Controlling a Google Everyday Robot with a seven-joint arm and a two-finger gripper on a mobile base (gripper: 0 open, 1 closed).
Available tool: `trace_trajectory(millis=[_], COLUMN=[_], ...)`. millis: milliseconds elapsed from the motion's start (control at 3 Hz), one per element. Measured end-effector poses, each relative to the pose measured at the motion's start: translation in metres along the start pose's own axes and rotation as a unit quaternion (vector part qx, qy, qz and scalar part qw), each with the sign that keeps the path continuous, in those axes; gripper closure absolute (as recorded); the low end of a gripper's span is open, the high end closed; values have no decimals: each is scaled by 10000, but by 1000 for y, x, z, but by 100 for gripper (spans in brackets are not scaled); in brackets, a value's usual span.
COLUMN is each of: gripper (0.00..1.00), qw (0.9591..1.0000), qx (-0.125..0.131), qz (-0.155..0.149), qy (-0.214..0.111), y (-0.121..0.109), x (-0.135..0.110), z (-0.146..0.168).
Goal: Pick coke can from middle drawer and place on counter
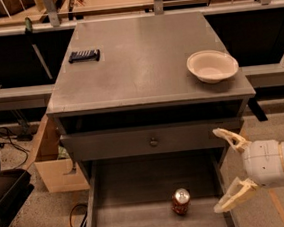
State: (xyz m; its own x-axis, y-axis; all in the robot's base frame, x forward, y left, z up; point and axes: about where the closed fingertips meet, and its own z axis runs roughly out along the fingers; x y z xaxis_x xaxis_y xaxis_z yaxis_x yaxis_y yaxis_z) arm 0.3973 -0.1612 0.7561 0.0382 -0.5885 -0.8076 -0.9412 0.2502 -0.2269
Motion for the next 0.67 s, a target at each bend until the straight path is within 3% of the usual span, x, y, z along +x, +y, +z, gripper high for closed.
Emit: trace_trajectory(millis=[333, 667], gripper=[0, 0], qw=[10000, 9999], qx=[-3, -34], qz=[-4, 77], qy=[4, 93], y=[0, 3], x=[0, 18], z=[0, 21])
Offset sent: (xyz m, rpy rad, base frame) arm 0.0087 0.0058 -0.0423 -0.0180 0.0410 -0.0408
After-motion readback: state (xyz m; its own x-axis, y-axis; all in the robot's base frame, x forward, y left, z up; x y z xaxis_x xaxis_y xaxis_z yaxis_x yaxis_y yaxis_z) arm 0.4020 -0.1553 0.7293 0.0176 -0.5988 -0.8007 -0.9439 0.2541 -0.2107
